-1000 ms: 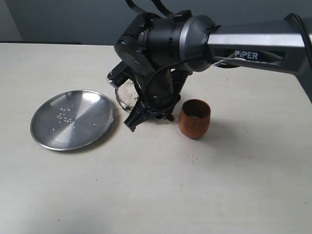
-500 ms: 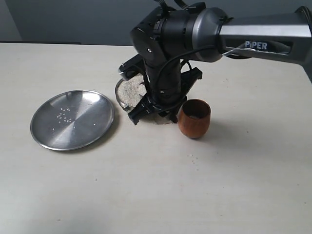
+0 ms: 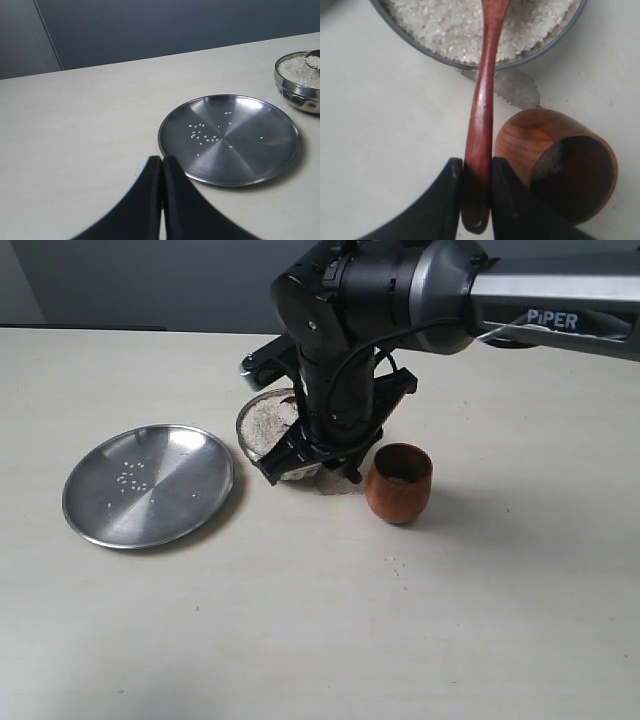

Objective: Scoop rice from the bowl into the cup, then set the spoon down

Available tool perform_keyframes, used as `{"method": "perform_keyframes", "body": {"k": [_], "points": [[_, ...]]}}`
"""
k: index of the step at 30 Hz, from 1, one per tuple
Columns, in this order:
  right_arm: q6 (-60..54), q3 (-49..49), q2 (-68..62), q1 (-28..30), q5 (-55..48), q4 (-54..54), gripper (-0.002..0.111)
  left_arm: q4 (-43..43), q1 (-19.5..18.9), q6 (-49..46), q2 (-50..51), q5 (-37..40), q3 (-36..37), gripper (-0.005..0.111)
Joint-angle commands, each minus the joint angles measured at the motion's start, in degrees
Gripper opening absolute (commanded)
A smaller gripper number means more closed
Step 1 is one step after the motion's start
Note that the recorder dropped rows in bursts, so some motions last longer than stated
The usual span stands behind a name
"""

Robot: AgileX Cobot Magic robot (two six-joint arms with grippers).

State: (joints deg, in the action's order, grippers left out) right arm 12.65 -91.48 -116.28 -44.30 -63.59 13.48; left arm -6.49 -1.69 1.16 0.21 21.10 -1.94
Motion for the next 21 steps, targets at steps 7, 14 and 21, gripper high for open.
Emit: {"method": "perform_keyframes", "body": {"k": [7,14,21], "points": [[0.02,-0.43,0.88,0.34,-0.54,-1.55,-0.001,-0.23,-0.07,0.06,-0.21,-0.14,0.16,0.0],[0.43,-0.43,0.88,1.78,-0.88,-4.89,-0.001,-0.23,-0.07,0.06,-0.21,-0.14,0.16,0.0],[-0.05,-0.43,0.88,3.79,-0.43,-9.87,-0.001,-0.23,-0.07,0.06,-0.21,-0.14,0.16,0.0]]}}
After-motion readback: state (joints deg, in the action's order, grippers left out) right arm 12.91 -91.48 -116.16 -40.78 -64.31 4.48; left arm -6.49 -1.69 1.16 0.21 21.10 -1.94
